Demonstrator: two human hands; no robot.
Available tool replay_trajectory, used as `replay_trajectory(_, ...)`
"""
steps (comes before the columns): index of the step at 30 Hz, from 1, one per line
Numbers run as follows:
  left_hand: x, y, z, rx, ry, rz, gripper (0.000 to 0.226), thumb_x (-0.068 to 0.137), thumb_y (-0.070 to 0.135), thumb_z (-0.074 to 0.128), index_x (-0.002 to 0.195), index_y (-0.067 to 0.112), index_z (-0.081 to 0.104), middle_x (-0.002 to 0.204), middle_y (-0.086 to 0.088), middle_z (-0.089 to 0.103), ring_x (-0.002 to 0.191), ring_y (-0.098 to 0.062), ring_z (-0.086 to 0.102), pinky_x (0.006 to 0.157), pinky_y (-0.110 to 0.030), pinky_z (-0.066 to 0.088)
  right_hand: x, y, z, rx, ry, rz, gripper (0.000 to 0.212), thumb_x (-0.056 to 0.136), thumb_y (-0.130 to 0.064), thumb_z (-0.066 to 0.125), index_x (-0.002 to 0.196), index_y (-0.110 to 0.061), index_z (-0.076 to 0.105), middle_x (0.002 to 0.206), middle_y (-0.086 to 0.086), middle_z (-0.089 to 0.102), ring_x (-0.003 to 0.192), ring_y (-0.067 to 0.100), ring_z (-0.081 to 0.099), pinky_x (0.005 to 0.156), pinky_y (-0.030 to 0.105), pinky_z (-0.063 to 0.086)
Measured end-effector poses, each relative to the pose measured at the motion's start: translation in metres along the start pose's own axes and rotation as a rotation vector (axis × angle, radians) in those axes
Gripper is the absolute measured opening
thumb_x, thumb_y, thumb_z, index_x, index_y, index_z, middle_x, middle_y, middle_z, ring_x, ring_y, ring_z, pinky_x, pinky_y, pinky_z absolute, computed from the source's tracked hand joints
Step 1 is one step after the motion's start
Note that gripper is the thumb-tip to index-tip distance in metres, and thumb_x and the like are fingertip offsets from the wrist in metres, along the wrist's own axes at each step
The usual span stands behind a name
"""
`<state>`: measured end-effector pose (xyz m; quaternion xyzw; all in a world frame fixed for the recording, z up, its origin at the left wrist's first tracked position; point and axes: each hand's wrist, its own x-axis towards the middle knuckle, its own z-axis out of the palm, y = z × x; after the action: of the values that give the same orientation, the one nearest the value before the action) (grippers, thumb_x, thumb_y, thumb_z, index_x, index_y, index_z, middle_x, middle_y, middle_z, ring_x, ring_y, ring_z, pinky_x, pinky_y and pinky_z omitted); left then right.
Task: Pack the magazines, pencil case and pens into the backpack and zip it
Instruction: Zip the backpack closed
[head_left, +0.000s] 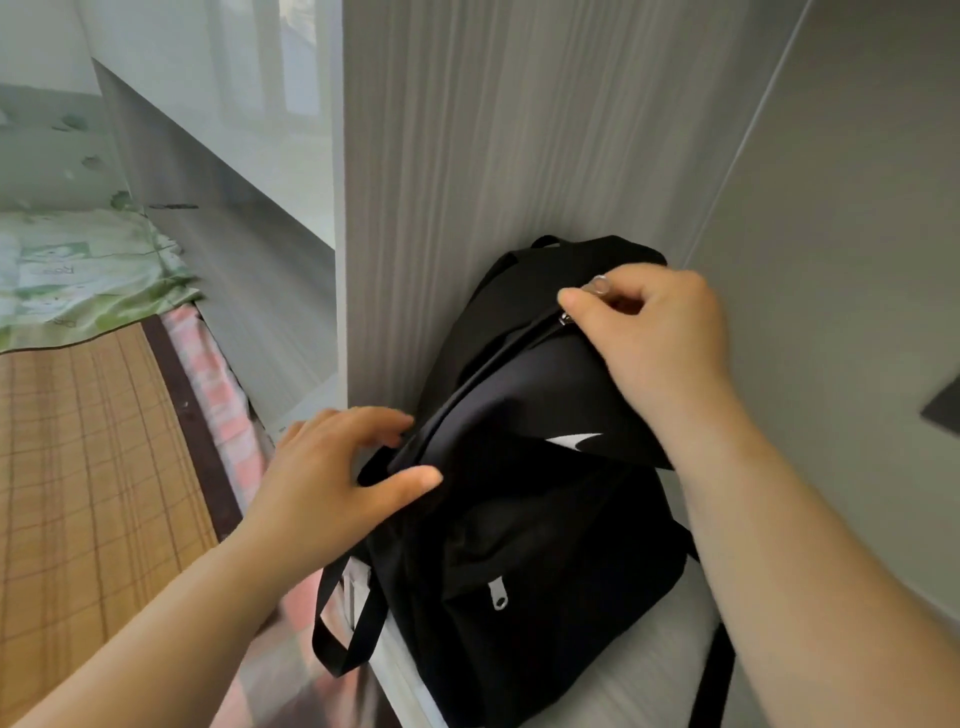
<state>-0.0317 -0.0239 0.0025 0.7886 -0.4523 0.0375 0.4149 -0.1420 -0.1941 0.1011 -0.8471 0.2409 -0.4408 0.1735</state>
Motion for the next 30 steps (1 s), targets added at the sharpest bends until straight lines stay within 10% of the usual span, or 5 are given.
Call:
replay_trajectory(4, 0.04, 0.042, 0.007, 0.036, 0.067, 0.147, 0.068, 0.061, 0.067, 0.054, 0.115, 0.026, 0.056, 0.09, 0.024, 0.05, 0.085, 0.0, 0.047, 0.078, -0.022, 0.037, -0.016, 0.005, 0.013, -0.124, 0.154, -0.108, 0.017, 0.078, -0.03, 0.065, 0.075, -0.014, 0.071, 0.083, 0.002, 0.068, 0.092, 0.025, 0.051, 0.066, 0.023, 0.012)
replay_trajectory(7, 0.061, 0.055, 0.017, 0.004, -0.088, 0.147, 0.016, 0.074, 0.046, 0.059, 0.073, 0.03, 0.054, 0.07, 0.016, 0.054, 0.07, -0.009, 0.053, 0.062, -0.023, 0.04, -0.013, 0.01, 0.01, -0.167, 0.195, -0.153, 0.016, 0.076, -0.03, 0.067, 0.072, -0.015, 0.071, 0.076, 0.0, 0.064, 0.083, 0.02, 0.045, 0.064, 0.022, 0.01)
replay_trajectory(13, 0.068, 0.049, 0.026, 0.059, 0.006, 0.161, 0.034, 0.08, 0.033, 0.059, 0.056, 0.024, 0.036, 0.055, 0.008, 0.044, 0.054, -0.011, 0.048, 0.049, -0.025, 0.037, 0.005, 0.024, -0.011, -0.217, 0.41, -0.031, 0.021, 0.077, -0.036, 0.063, 0.069, -0.017, 0.07, 0.064, -0.01, 0.052, 0.078, 0.017, 0.039, 0.062, 0.024, 0.006)
replay_trajectory(19, 0.072, 0.039, 0.014, 0.046, -0.077, 0.081, 0.03, 0.074, 0.03, 0.068, 0.057, 0.039, 0.045, 0.055, 0.014, 0.052, 0.055, -0.003, 0.053, 0.048, -0.01, 0.034, -0.038, 0.039, -0.005, -0.187, 0.192, -0.442, 0.036, 0.07, -0.049, 0.058, 0.085, -0.02, 0.072, 0.077, -0.002, 0.068, 0.086, 0.012, 0.044, 0.08, 0.022, 0.025)
replay_trajectory(30, 0.133, 0.137, 0.017, 0.139, -0.141, 0.341, 0.022, 0.076, 0.042, 0.058, 0.092, 0.028, 0.063, 0.072, 0.02, 0.058, 0.07, 0.004, 0.056, 0.066, -0.009, 0.041, -0.061, 0.149, -0.023, 0.286, 0.012, 0.359, 0.022, 0.086, -0.025, 0.053, 0.072, -0.041, 0.054, 0.084, -0.015, 0.059, 0.087, 0.005, 0.053, 0.07, 0.007, 0.036)
